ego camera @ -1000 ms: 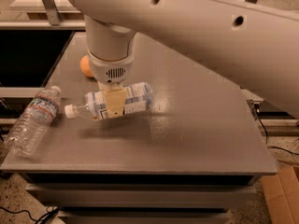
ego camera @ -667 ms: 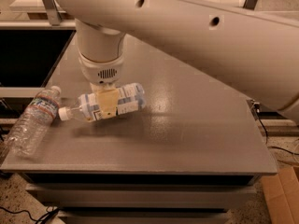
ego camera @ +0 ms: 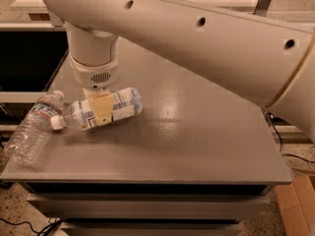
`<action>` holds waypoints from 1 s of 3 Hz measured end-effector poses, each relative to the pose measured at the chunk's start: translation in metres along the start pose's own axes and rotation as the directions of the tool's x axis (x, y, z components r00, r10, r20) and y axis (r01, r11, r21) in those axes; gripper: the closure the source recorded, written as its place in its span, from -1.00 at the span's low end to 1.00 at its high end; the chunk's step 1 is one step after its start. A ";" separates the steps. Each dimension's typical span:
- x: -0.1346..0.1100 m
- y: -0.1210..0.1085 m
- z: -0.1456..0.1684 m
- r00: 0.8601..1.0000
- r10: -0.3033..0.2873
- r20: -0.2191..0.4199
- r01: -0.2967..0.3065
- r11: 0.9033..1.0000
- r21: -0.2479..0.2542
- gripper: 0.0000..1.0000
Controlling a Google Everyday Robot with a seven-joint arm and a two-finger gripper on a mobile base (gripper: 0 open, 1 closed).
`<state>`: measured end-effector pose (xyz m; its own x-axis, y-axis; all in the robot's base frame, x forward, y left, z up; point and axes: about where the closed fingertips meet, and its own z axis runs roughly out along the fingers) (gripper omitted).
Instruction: Move blue plastic bottle near water bottle
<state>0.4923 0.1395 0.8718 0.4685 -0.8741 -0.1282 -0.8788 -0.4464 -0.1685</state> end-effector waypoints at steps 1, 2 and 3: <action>-0.008 -0.004 0.001 1.000 -0.022 0.008 0.022 1.000 -0.004 0.67; -0.013 -0.006 0.002 0.999 -0.035 0.013 0.035 0.999 -0.010 0.28; -0.014 -0.006 0.003 0.999 -0.039 0.016 0.039 0.999 -0.019 -0.18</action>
Offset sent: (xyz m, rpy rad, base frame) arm -0.0006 0.0195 -0.0003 0.0005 0.0219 0.0538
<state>0.4914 0.1547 0.8711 0.5040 -0.8528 -0.1371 -0.8612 -0.4840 -0.1551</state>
